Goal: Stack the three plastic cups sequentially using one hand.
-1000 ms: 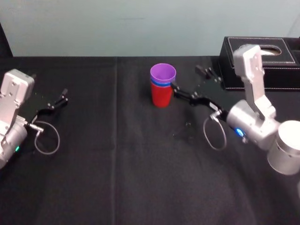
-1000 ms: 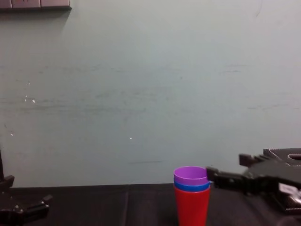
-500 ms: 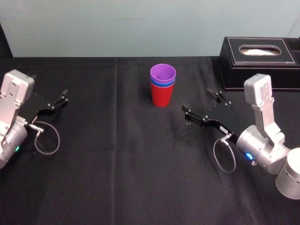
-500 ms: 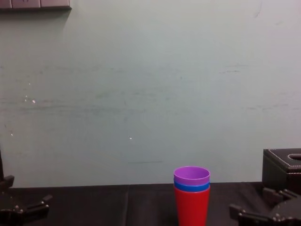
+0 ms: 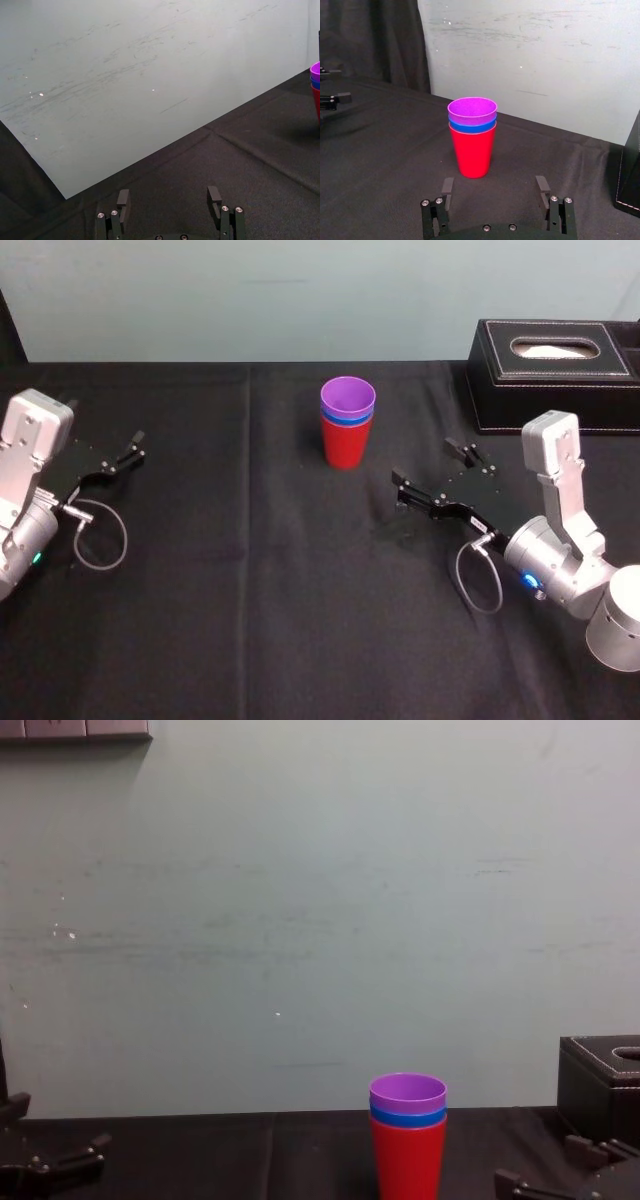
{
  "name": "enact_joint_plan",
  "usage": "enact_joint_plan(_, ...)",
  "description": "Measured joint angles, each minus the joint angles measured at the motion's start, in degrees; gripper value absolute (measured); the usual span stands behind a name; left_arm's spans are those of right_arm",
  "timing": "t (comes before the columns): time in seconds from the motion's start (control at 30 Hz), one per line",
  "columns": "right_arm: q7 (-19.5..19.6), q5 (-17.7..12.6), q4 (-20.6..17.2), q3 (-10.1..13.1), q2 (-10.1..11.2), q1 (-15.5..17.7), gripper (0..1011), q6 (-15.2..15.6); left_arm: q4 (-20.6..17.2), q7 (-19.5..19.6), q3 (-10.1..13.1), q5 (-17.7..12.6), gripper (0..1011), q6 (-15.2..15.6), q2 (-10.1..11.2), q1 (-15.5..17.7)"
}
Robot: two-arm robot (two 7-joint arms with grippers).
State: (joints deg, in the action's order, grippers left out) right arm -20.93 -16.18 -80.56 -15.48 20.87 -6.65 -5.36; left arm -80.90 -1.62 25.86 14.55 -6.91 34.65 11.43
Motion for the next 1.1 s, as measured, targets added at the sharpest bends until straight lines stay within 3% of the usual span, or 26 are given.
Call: enact_joint_plan(1.1,0.16,0.08,-0.58,-0.12,0.10,-0.04,1003,0.57,0.00,0.00,0.00,0.00,1005,0.00,0.00,0.00)
